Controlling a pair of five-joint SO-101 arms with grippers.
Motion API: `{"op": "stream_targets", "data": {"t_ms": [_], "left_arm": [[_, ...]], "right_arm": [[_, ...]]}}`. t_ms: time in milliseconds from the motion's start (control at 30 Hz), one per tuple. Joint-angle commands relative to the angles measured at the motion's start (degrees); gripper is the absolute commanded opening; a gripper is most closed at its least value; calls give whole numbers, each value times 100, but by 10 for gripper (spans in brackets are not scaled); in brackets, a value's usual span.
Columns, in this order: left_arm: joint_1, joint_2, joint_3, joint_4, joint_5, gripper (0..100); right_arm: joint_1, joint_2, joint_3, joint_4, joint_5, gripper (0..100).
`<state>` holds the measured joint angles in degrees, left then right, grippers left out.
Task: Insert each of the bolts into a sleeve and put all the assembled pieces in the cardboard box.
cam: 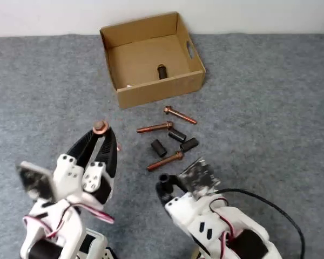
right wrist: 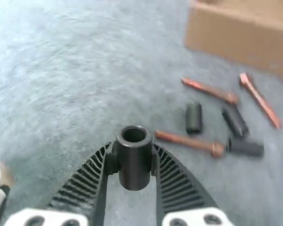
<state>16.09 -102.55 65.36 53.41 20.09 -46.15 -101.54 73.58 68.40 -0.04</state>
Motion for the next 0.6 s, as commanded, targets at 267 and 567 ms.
{"op": "stream_targets", "data": {"t_ms": [267, 567], "left_arm": [[1152, -158, -338, 642, 1178, 4], [1231, -44, -400, 818, 1257, 4]], "right_arm": [[-259, -4, 492, -1578, 712, 8], [-251, -40, 457, -1763, 976, 8]]}}
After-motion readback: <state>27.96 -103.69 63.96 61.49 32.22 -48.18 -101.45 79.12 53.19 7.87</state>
